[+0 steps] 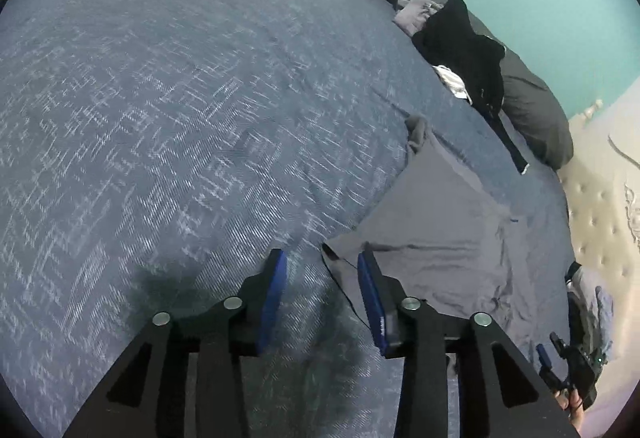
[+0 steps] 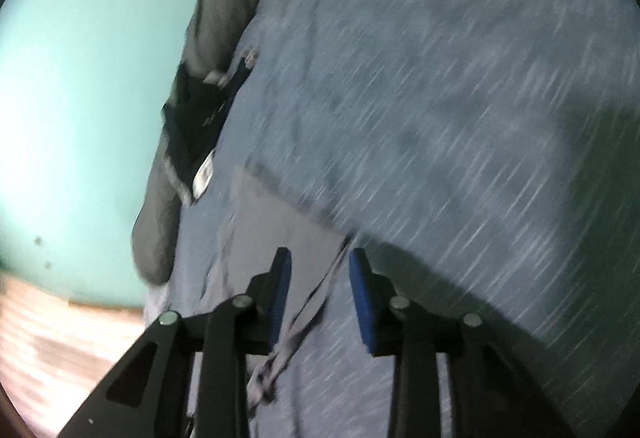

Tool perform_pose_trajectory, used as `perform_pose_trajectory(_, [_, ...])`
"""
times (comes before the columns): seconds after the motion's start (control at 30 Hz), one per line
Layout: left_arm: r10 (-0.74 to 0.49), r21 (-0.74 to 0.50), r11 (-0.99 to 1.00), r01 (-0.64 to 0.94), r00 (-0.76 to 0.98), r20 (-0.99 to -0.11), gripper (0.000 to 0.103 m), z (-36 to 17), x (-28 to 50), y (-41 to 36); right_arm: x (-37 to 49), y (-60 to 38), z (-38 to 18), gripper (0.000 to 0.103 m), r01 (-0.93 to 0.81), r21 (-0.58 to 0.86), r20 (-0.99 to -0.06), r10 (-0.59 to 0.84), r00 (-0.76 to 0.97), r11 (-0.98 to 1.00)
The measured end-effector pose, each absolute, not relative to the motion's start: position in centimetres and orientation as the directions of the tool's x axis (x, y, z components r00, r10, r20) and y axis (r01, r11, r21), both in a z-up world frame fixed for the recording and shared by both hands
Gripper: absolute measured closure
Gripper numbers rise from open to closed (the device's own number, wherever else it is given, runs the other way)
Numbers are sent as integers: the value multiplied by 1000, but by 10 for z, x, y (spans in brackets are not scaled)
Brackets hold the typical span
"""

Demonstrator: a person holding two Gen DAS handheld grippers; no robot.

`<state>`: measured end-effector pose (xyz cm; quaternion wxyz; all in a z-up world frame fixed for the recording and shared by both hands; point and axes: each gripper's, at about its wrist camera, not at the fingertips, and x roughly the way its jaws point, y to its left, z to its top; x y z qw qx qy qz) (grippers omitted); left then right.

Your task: Fold clothes

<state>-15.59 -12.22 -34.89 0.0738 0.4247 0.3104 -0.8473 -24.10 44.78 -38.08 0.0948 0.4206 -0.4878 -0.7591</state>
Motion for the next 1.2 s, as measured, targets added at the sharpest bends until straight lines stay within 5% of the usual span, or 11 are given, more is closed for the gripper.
perform_pose_trajectory(0.23, [209,-475,-827,301,-620,-756,59,-347,-148,-79,-229,373,-378,71,-151,852,-507,-717,-479,-501])
perform_pose_trajectory(0.73, [321,-470,-869,155,-546,-774,59,-357,-154,-12,-212,304,-389,71,-88,827,-548,-760,-350,-555])
perform_pose_trajectory(1.2, [322,-410,-909,75,-497,-806,59,-364,-168,21,-219,285,-400,93,-38,786,-592,-734,-334,-617])
